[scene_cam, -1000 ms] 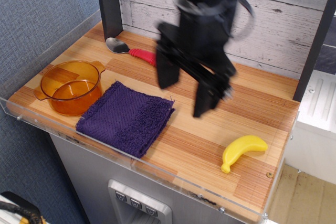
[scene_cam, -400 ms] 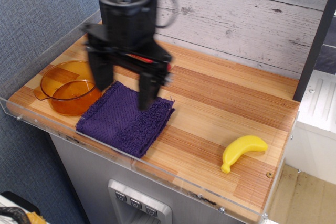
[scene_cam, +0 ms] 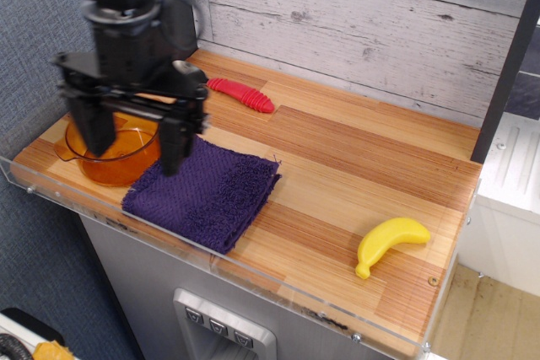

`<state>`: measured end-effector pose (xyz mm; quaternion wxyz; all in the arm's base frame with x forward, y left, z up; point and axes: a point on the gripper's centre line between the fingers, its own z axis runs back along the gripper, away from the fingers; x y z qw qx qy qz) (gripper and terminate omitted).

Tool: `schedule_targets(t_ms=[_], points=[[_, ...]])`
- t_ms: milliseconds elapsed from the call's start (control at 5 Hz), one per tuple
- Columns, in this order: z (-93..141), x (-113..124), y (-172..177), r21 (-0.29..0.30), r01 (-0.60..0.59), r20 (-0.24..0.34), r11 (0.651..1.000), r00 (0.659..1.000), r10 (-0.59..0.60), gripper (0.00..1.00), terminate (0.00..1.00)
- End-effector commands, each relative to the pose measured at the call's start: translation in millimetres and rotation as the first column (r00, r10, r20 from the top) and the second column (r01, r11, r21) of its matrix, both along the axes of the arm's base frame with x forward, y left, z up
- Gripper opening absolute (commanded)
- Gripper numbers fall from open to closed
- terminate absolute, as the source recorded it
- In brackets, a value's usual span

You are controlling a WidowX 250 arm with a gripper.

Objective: Move the banana to the bottom left corner of counter.

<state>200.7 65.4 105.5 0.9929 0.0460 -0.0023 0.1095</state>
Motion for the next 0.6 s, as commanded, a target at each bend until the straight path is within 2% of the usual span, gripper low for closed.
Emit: schedule_targets(t_ms=[0, 200, 400], points=[[-7.4, -22.6, 23.5, 0.001, -0.187, 0.047, 0.982, 0.981, 0.187, 1.00, 0.00], [-10.0, -27.9, 27.5, -0.046, -0.223, 0.124, 0.974, 0.966, 0.227, 1.00, 0.00], [-10.0, -27.9, 27.5, -0.046, -0.223, 0.124, 0.974, 0.966, 0.227, 1.00, 1.00]])
